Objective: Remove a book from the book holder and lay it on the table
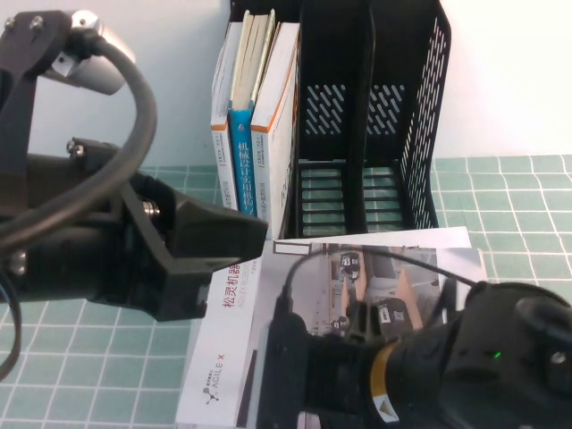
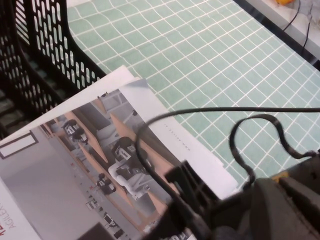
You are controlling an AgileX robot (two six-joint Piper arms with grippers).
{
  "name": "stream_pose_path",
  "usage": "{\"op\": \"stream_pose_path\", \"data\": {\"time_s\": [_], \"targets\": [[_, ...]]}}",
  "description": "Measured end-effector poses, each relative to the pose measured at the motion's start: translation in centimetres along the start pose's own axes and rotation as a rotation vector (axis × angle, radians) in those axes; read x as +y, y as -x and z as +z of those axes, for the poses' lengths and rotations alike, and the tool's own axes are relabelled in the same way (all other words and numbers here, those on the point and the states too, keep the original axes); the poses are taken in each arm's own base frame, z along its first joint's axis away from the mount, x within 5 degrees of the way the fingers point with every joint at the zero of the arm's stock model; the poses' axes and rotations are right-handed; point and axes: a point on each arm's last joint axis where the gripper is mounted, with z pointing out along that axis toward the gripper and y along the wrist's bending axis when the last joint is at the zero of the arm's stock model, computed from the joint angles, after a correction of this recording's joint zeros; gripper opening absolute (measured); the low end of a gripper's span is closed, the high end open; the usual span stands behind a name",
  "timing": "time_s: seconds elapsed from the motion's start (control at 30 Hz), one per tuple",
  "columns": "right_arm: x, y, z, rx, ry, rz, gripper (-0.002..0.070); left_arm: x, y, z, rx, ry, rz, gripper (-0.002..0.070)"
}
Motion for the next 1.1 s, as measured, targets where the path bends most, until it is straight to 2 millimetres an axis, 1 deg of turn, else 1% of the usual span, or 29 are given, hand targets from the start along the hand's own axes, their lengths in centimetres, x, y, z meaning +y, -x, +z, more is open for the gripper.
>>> {"op": "stream_pose_path", "data": {"time_s": [0.07,0.13,0.2,0.23,0.27,0.33,0.37,0.4,0.47,0.53,0.57,0.67,0.73,0.8,0.9,0.97,1.0,1.03,1.1], "targets": [[0.7,-0.1,-0.8,0.003,0.088,0.029,0.0472,0.0,0.0,0.0,0.002,0.003,0.003,-0.0003],[1.4,0.0,-1.8,-0.023,0.171,0.024,0.0463,0.1,0.0,0.0,0.004,0.006,0.005,-0.0003],[2.0,0.5,-3.4,-0.098,0.229,-0.017,0.0414,0.1,-0.1,0.0,0.006,0.013,0.011,-0.0003],[2.1,0.6,-4.1,-0.134,0.235,-0.047,0.0378,0.2,0.0,-0.1,0.002,0.023,0.019,-0.0003],[2.1,0.7,-5.2,-0.174,0.228,-0.069,0.0319,0.3,0.0,-0.2,-0.007,0.043,0.036,-0.0003],[1.7,0.9,-7.6,-0.236,0.176,-0.118,0.0167,0.6,0.1,-0.7,-0.038,0.102,0.06,-0.0003],[1.3,0.9,-9.1,-0.265,0.13,-0.137,0.0109,0.8,0.2,-1.2,-0.062,0.144,0.071,-0.0003],[0.9,0.9,-10.7,-0.289,0.074,-0.146,0.0071,1.0,0.3,-1.7,-0.084,0.19,0.077,-0.0003],[0.0,0.4,-14.0,-0.317,-0.049,-0.139,0.0033,1.5,0.2,-2.7,-0.113,0.293,0.091,-0.0003],[-0.9,-0.7,-16.7,-0.29,-0.179,-0.109,0.0016,1.9,0.1,-3.9,-0.141,0.386,0.086,-0.0003],[-1.5,-1.6,-18.1,-0.252,-0.254,-0.081,0.0011,2.0,0.0,-4.5,-0.152,0.432,0.081,-0.0003],[-2.6,-5.1,-21.5,-0.102,-0.46,0.071,0.0005,1.9,-0.9,-6.7,-0.203,0.517,0.113,-0.0003],[-2.8,-7.5,-23.8,-0.037,-0.561,0.164,0.0004,1.7,-2.1,-7.7,-0.253,0.531,0.144,-0.0003],[-2.2,-9.5,-26.2,-0.078,-0.597,0.25,0.0004,1.5,-3.8,-8.6,-0.313,0.524,0.163,-0.0003],[-0.9,-12.1,-28.8,-0.204,-0.595,0.343,0.0003,1.4,-6.8,-9.4,-0.38,0.504,0.174,-0.0003],[0.1,-13.9,-29.5,-0.268,-0.586,0.392,0.0003,1.8,-8.9,-9.2,-0.389,0.495,0.172,-0.0003],[0.7,-14.9,-29.3,-0.288,-0.577,0.408,0.0003,1.9,-9.9,-9.1,-0.393,0.487,0.167,-0.0003],[1.3,-15.8,-28.8,-0.3,-0.564,0.417,0.0003,2.0,-10.8,-9.2,-0.408,0.476,0.163,-0.0003],[2.5,-17.2,-26.8,-0.326,-0.527,0.42,0.0003,2.4,-12.6,-8.6,-0.419,0.453,0.144,-0.0003]]}}
